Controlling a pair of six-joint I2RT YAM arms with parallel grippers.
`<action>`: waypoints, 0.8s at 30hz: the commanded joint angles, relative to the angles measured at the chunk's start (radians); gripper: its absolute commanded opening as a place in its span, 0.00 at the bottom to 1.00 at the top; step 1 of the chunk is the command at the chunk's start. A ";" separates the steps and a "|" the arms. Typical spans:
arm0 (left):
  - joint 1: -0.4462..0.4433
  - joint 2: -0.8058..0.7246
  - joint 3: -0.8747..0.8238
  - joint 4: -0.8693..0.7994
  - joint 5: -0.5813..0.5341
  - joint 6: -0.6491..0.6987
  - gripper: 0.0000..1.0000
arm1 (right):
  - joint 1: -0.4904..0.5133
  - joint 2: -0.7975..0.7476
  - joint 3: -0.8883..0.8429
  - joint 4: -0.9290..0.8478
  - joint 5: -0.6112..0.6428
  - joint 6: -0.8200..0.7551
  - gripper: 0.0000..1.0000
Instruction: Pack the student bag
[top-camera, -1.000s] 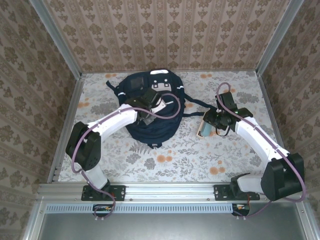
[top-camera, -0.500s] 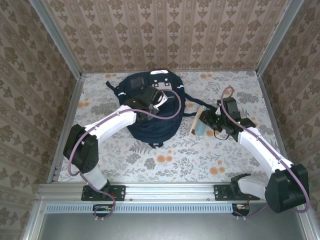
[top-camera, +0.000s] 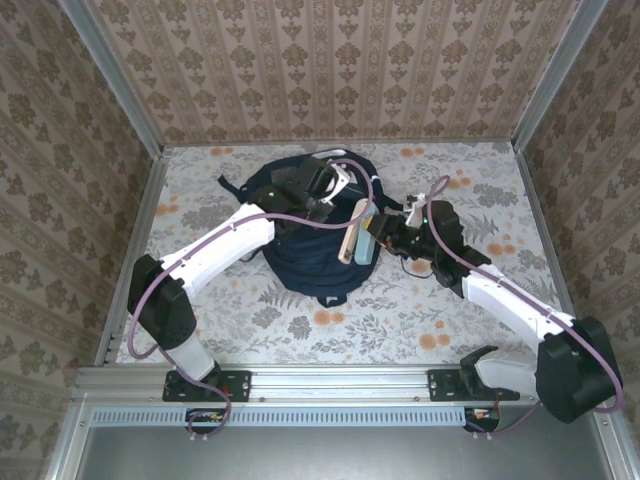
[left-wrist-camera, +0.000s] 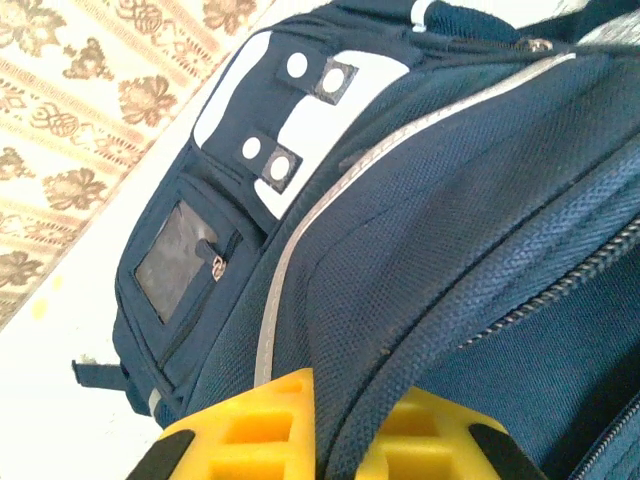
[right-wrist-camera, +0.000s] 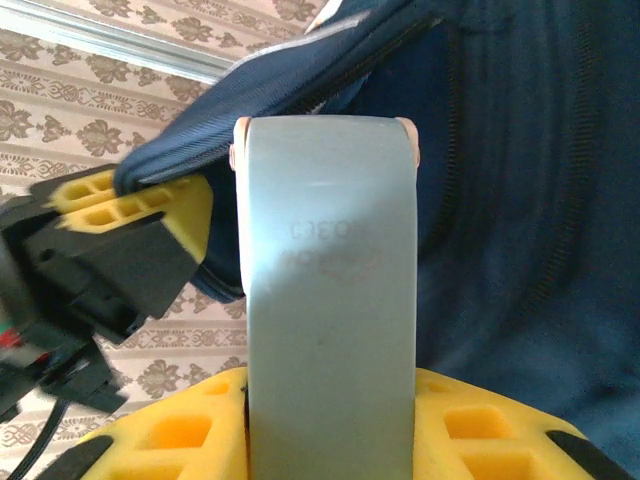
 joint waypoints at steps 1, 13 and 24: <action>-0.031 0.007 0.125 0.089 0.061 -0.060 0.05 | 0.010 0.040 0.049 0.116 -0.014 0.090 0.27; -0.064 0.096 0.234 0.061 0.096 -0.121 0.05 | 0.013 0.152 0.062 0.183 0.243 0.319 0.27; -0.059 0.132 0.298 0.017 0.101 -0.162 0.05 | 0.051 0.424 0.232 0.291 0.338 0.369 0.40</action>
